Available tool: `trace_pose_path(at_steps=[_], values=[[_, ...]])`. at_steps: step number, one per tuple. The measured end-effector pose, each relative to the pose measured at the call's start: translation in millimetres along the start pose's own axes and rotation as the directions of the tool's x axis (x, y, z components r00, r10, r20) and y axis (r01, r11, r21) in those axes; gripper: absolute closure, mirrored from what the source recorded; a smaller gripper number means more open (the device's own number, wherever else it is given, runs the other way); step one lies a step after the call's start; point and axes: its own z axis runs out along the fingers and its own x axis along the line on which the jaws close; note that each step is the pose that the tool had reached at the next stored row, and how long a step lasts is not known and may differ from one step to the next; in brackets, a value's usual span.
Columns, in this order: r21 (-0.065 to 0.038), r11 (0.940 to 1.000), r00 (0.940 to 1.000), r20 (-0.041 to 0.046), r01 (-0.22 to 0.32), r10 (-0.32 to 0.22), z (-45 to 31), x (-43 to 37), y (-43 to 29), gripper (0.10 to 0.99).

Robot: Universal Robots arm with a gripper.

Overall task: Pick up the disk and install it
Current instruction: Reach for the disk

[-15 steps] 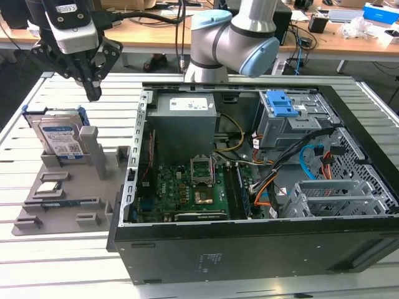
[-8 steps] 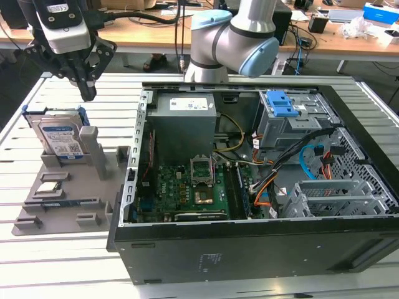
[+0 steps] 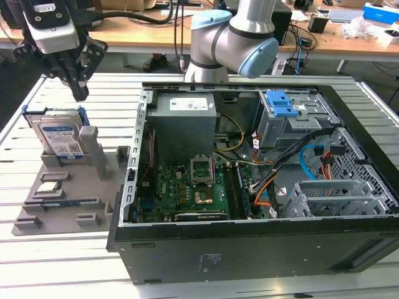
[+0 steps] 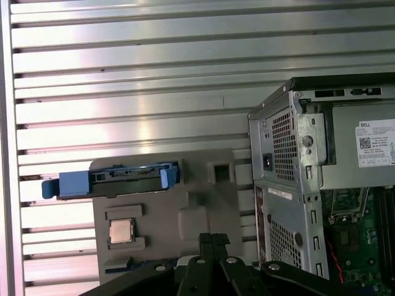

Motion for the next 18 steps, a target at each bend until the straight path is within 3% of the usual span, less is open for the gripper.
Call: trace_pose_path(at_steps=[5,9,18], values=[[0.0,1.0,1.0,0.0,0.0,0.0,-0.2,7.0,-0.5,0.98],[0.0,1.0,1.0,0.0,0.0,0.0,-0.4,17.1,-1.3,0.98],[0.0,1.0,1.0,-0.0001,0.0,0.0,-0.8,29.4,-2.2,0.98]])
